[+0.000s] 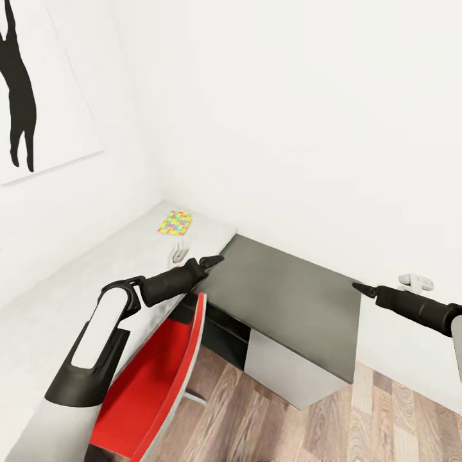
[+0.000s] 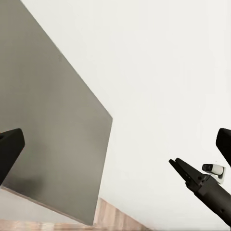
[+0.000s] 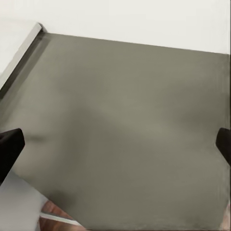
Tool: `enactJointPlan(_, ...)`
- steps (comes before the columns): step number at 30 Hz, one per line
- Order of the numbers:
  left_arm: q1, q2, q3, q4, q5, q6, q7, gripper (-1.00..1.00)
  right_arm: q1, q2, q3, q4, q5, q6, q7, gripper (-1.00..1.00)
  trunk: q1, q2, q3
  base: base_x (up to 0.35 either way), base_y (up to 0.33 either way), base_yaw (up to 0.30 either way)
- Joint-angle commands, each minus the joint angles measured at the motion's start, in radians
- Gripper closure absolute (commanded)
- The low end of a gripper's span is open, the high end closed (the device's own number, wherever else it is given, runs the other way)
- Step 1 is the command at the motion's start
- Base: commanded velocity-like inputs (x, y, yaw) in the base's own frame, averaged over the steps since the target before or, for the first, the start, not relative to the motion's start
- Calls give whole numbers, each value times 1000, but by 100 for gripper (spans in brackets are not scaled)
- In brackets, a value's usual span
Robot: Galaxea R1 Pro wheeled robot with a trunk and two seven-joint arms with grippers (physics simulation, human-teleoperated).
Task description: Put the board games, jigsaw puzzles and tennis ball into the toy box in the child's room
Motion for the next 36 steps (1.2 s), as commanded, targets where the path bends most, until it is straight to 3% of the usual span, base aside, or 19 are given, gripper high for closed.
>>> enactJointPlan(1,-1,1,-1,-1,11,0,10,-100,-1,0,-1,0,6,5,8,-100,1,-2,-2,0,0,-286)
enactJointPlan(25,0,12,1,-1,10,1,10,-100,-1,0,-1,0,6,5,9,-100,1,-2,-2,0,0,-282)
enactJointPlan(36,0,15,2,-1,9,1,11,-100,-1,0,-1,0,5,5,10,-100,1,-2,-2,35,0,-96)
